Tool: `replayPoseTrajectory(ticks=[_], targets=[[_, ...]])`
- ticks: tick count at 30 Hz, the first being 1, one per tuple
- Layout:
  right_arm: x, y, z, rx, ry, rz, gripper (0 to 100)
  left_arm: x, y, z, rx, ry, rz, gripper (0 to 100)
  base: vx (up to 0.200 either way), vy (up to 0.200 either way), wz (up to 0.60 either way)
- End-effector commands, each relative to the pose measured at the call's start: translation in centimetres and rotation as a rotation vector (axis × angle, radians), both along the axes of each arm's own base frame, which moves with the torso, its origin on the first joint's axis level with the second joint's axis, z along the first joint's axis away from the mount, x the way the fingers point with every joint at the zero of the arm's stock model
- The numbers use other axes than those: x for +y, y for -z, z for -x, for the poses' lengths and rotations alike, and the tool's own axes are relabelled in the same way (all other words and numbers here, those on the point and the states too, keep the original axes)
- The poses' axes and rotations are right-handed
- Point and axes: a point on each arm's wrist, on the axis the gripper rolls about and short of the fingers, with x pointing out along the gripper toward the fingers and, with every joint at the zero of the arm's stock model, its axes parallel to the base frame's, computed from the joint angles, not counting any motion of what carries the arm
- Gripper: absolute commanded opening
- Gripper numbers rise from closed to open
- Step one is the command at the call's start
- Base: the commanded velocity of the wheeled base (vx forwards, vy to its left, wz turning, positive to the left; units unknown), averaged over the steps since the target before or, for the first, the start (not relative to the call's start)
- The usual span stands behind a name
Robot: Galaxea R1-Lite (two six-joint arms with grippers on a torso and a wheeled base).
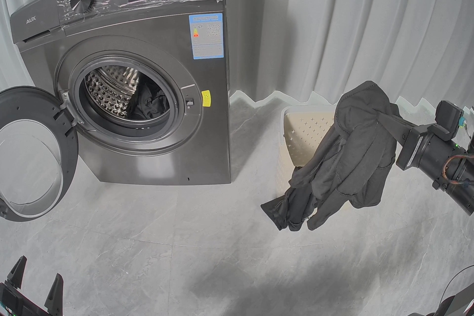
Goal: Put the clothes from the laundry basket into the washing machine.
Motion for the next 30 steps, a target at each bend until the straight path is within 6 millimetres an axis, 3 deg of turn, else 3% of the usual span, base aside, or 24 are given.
replayPoseTrajectory(ticks=[1, 30], targets=[[0.06, 0.00, 0.20, -0.001, -0.009, -0.001, 0, 0.00, 0.44, 0.00, 0.000, -0.003, 0.002, 100, 0.000, 0.200, 0.00], [0.65, 0.24, 0.80, 0.000, -0.062, -0.002, 0, 0.00, 0.44, 0.00, 0.000, -0.003, 0.004, 100, 0.000, 0.200, 0.00]])
